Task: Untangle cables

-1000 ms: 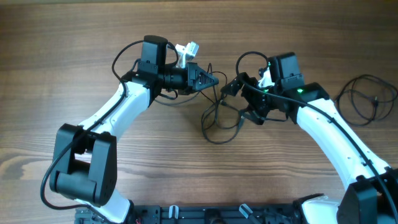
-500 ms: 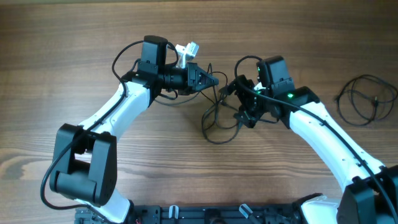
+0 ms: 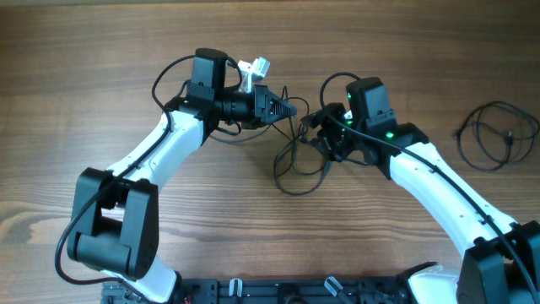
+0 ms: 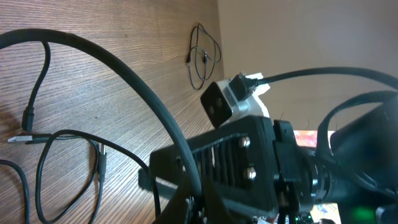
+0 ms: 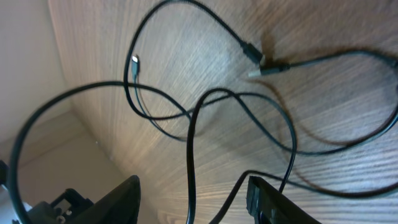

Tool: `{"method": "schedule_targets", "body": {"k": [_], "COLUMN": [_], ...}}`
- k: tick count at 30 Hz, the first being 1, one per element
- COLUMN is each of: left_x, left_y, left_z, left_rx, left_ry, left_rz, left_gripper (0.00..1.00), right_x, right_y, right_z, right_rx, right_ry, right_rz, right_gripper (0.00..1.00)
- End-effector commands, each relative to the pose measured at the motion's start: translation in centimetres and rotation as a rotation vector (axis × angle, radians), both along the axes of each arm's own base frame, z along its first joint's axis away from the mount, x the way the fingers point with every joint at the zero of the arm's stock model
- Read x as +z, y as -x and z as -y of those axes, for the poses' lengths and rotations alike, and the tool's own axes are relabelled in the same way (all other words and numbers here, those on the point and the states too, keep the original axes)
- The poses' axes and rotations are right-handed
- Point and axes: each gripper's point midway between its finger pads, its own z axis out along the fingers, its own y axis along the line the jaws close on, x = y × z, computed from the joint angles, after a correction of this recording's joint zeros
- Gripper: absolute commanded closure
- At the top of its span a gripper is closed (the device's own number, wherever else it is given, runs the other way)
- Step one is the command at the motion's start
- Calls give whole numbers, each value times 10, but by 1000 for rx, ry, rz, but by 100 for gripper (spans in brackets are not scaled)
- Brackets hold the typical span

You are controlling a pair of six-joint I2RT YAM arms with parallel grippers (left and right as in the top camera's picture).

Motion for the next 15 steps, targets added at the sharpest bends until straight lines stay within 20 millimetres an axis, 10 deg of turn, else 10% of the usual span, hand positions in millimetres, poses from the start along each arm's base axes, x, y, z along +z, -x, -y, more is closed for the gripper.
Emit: {"method": "schedule_targets", "body": {"k": [1, 15], "left_x": [2, 0], "left_y": [1, 2], "left_z": [2, 1], "left_rx": [-8, -7], "left_ry": [2, -4], "left_rz": [8, -1], "left_gripper": [96, 96], "right_x": [-9, -29], "right_y": [4, 7], "right_z": [-6, -11], "right_rx": [-27, 7], "right_ry": [11, 56], "right_rz": [-36, -55], "right_gripper": [44, 95]}}
